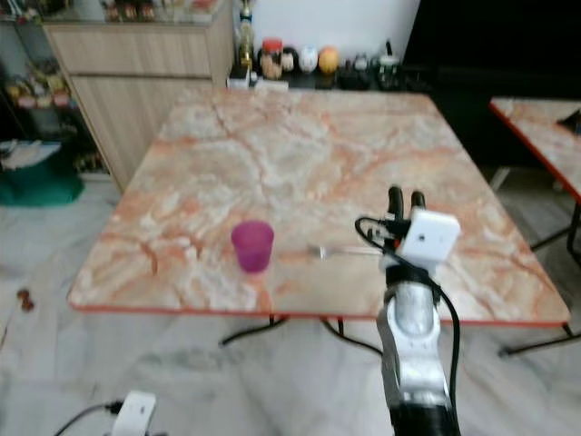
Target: Setting the table
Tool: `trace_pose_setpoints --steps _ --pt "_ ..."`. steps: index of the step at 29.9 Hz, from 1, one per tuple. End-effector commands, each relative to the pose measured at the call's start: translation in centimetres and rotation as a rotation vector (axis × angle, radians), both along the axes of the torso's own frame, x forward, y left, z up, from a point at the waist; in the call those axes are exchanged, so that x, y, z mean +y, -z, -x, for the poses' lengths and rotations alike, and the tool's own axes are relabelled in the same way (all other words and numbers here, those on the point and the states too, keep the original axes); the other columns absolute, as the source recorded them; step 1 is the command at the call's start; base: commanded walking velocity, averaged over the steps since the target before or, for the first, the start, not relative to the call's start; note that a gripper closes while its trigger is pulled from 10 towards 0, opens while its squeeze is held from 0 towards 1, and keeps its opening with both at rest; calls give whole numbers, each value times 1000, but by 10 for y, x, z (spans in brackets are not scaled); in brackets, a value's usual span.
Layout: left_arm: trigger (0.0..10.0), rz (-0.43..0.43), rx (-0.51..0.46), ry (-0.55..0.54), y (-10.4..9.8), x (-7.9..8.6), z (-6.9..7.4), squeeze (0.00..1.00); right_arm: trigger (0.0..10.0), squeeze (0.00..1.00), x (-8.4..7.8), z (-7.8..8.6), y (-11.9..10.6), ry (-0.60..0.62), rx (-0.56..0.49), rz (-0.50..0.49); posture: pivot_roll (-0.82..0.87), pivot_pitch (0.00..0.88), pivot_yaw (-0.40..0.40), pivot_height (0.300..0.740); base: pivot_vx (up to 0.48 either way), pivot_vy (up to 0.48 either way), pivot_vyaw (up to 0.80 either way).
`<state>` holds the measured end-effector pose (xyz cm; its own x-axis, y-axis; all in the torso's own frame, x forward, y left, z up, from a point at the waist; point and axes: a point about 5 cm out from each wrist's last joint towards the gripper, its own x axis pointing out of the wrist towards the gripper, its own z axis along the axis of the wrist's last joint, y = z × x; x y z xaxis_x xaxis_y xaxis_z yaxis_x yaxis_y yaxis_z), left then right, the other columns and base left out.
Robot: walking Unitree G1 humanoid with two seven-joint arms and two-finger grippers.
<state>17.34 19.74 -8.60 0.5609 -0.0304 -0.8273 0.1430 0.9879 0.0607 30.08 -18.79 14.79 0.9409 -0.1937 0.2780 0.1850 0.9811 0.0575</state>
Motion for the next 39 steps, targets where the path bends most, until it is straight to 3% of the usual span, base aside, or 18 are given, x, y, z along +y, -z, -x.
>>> trace_pose_setpoints --steps 1,8,21,32,39 --pt "10000 29 -83 39 -10 -14 -22 0 10000 0 -6 1 0 16 7 6 23 0 -16 740 300 0 0" --pt "10000 7 -25 19 -3 -7 -8 0 10000 0 -5 1 0 13 7 15 23 0 -17 740 36 0 0" --pt "10000 -15 25 20 2 -4 2 0 10000 0 -8 -1 -3 16 0 25 25 0 -19 740 0 0 0" --pt "10000 -33 10 47 1 -7 -1 0 10000 0 -9 -1 -2 15 2 19 25 0 -20 740 0 -318 291" --pt "10000 -29 9 42 1 -8 -1 0 10000 0 -9 -1 -3 14 -1 18 23 0 -21 740 0 0 0"
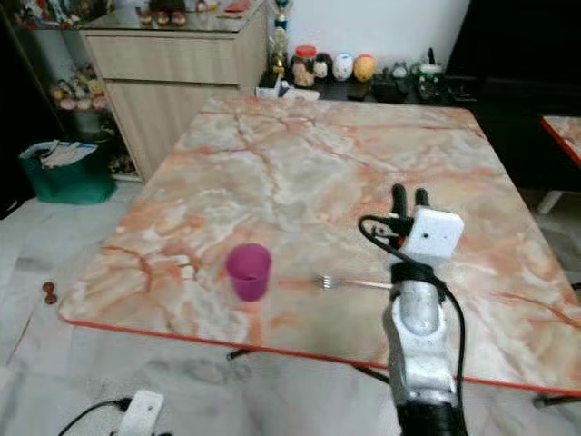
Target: Setting the table
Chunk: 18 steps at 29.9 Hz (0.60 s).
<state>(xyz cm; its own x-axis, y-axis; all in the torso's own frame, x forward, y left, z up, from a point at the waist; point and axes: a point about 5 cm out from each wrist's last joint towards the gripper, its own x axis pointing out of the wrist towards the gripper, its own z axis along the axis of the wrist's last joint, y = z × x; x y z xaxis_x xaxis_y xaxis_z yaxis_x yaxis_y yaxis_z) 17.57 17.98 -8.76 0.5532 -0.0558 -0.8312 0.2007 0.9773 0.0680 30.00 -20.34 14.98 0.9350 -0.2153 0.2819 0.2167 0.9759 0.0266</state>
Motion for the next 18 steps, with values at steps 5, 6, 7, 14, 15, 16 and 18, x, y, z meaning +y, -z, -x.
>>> trace_pose_setpoints --steps 5,6,7,14,15,16,18 --pt "10000 -14 0 -21 -1 9 1 0 10000 0 7 -2 -2 -23 -4 -12 21 0 -22 740 0 0 0" --pt "10000 -12 0 -23 -1 9 1 0 10000 0 7 -2 -2 -25 -4 -12 21 0 -22 740 0 0 0" --pt "10000 -12 0 -23 -1 9 1 0 10000 0 7 -2 -2 -25 -4 -12 21 0 -22 740 0 0 0" --pt "10000 -6 -6 -29 -1 10 0 0 10000 0 9 -3 -3 -37 -7 19 16 0 -24 740 0 0 61" --pt "10000 -10 -5 -27 -1 10 0 0 10000 0 9 -3 -4 -38 -8 18 15 0 -24 740 0 0 800" --pt "10000 -11 -5 -27 -1 10 0 0 10000 0 9 -3 -4 -39 -9 19 15 0 -24 740 240 0 800" --pt "10000 -10 -5 -24 -1 10 0 0 10000 0 9 -3 -4 -41 -15 -4 16 0 -25 740 240 0 313"
